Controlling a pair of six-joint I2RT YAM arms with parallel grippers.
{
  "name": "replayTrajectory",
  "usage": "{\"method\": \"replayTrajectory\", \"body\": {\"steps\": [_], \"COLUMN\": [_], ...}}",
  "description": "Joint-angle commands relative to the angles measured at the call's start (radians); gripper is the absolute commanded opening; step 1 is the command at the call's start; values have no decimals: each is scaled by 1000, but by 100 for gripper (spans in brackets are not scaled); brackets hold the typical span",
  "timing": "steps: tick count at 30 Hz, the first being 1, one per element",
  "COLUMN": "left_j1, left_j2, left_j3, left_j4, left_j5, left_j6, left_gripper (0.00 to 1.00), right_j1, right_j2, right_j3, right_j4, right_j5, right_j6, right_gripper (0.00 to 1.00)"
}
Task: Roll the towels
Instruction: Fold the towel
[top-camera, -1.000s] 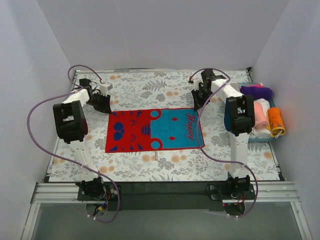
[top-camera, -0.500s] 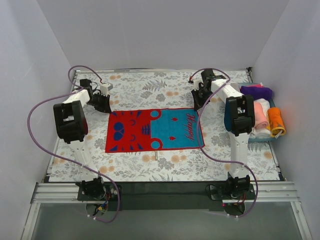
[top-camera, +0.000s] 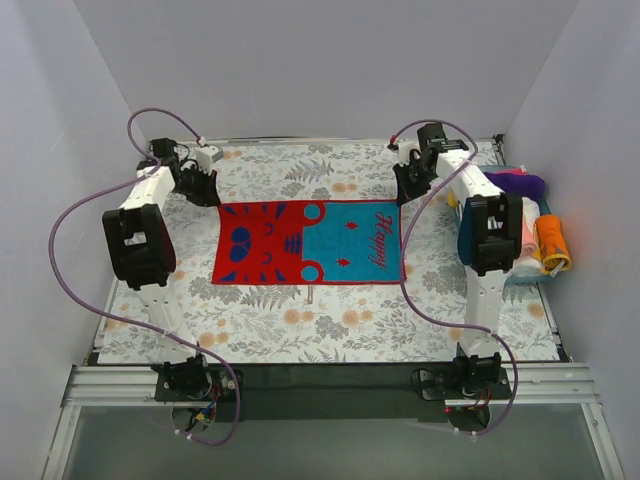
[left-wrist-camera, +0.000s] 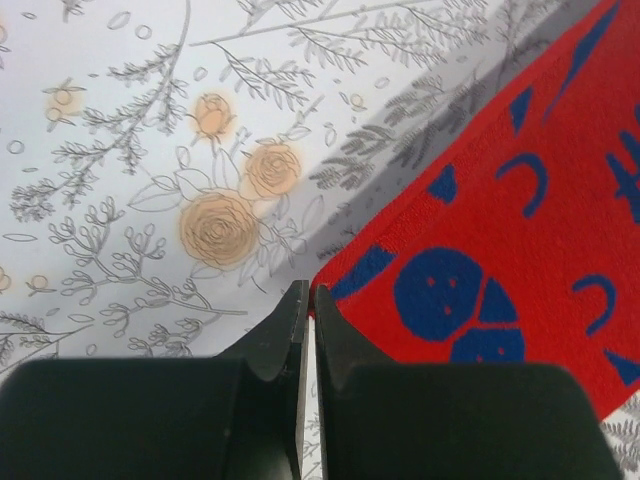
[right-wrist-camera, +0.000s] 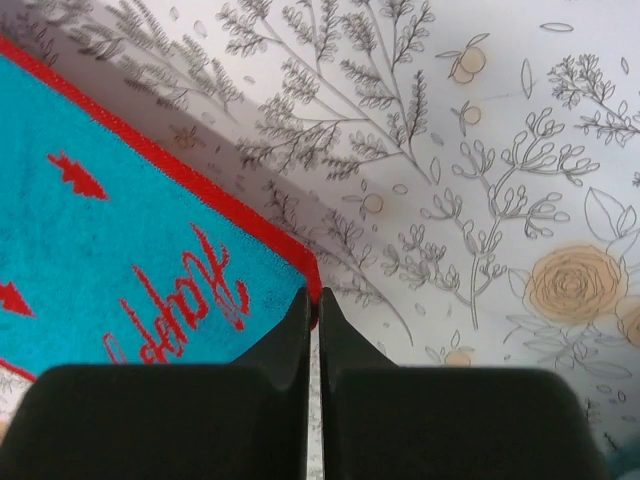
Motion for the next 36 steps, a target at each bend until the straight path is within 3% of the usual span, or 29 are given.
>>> {"method": "replayTrajectory", "body": {"steps": [1,8,19,30,36], "left_j1": [16,54,109,108,108], "left_j2": [-127,-278,-310,-316,-296], "left_j3": [-55,-243,-297,-498,-576], "left_j4": [-71,-154,-296,-198,-127], "left_j5": [45,30,38,-30,-56], "left_j6": [87,261,391,376,324], "left_gripper": [0,0,0,0,0], "right_j1": [-2,-2,-2,12,21], "right_j2": [-135,-287,-383,-350,-325], "right_j3": [-58,-250,-470,-587,-626], "right_j4": [-25,-29,-75,-81,-19], "right_j5": [-37,-65,-70,-103,-44], "right_j6": [-61,-133,-205,-200,-170], "right_gripper": [1,1,1,1,1]}}
